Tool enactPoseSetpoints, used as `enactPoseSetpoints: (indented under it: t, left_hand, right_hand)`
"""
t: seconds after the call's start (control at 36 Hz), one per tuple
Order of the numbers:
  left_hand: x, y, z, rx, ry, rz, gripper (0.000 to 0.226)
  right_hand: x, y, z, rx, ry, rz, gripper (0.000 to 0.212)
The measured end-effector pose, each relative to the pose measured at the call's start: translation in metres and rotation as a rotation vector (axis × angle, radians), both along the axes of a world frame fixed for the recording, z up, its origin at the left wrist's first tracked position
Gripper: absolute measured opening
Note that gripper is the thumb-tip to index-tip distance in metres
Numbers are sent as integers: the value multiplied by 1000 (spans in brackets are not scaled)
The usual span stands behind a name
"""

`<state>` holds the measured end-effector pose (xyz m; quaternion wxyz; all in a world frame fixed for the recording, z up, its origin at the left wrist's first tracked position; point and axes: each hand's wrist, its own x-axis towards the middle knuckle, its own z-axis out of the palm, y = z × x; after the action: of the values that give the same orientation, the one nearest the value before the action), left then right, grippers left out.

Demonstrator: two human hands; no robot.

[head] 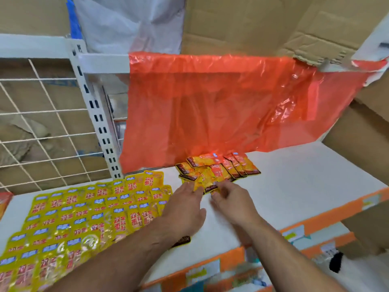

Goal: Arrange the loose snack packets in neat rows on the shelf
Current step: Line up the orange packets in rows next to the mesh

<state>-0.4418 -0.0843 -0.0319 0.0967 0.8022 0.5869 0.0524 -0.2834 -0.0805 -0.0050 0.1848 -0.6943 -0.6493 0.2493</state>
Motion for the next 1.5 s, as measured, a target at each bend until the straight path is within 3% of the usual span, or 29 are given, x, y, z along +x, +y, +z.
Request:
enactPoseSetpoints:
  t: [0.14, 0.25, 0.31, 0.44, 0.61, 0.72, 0.89, 1.11, 1.31, 1.5]
  left_hand:
    - [30, 2, -4, -62, 4, 133, 69]
    - [48, 0, -4, -16, -4, 224, 45]
    - [53, -3, -6, -14, -11, 272, 34]
    - [69, -17, -3, 26, -84, 377, 29]
    - [84, -31, -6, 113, -181, 565, 18]
    - [89, -32, -6, 130, -125, 722, 32]
    - [96, -22, -7, 44, -138, 822, 44]
    - [92, -10, -10, -151, -324, 895, 61]
    - [90, -10, -9, -128, -507, 961, 19]
    - [86, -15, 0, -87, -764, 984, 22]
  right_hand:
    - [16, 34, -5, -76, 87, 117, 32]
    - [27, 53, -12, -95, 157, 176, 28]
    - [33, 59, -18, -88, 205, 179, 16]
    - [51, 61, -24, -54, 289, 152, 32]
    - [73, 54, -35, -99, 301, 114, 22]
    - [79, 55, -43, -149, 277, 140, 24]
    - [76, 61, -48, -53, 171, 227, 37]
    - [81, 64, -56, -93, 270, 225, 37]
    - [84, 67, -53, -120, 408, 195, 34]
    - [90, 58, -44, -124, 512, 214, 31]
